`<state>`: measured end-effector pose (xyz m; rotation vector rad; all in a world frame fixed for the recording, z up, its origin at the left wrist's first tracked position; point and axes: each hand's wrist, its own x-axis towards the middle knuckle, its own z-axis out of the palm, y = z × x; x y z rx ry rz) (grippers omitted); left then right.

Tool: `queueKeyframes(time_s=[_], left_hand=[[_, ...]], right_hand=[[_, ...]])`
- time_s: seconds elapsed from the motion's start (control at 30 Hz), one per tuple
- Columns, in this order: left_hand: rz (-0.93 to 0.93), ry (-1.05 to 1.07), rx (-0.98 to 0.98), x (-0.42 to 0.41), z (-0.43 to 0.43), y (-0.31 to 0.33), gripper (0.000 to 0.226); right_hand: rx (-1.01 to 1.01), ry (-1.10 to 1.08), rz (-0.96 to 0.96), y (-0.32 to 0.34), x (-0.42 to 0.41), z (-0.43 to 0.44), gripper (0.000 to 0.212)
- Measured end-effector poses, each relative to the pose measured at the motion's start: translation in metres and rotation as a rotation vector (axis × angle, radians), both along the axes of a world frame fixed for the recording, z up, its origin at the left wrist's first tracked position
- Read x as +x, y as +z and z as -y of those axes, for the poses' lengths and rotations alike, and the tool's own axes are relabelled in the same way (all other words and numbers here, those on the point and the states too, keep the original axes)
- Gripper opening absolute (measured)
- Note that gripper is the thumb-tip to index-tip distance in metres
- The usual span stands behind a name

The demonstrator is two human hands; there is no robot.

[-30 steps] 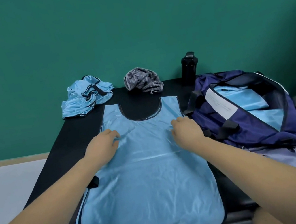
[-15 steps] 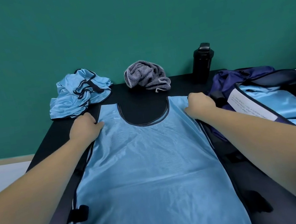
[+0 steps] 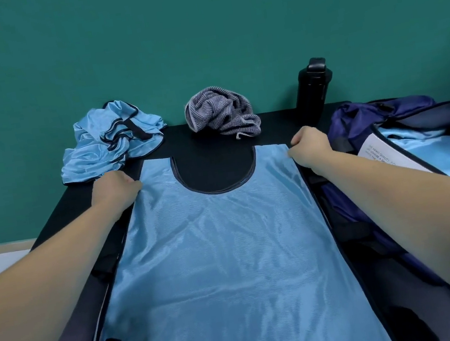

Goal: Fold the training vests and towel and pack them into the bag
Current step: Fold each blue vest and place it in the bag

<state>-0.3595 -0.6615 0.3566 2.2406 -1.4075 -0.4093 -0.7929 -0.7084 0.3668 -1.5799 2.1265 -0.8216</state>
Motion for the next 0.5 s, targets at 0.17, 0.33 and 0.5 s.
queueKeyframes(time_s=[0.17, 0.33, 0.5], left_hand=[[0.051, -0.038, -0.009, 0.012, 0.008, -0.004, 0.024], [0.145, -0.224, -0.119, 0.011, 0.030, -0.001, 0.023], [0.341, -0.466, -0.130, 0.001, 0.060, 0.000, 0.040]], right_hand=[[0.010, 0.057, -0.109, -0.007, -0.003, 0.003, 0.021], [-0.018, 0.239, -0.280, -0.001, 0.005, 0.022, 0.029], [0.133, 0.336, -0.426, 0.001, 0.013, 0.048, 0.057]])
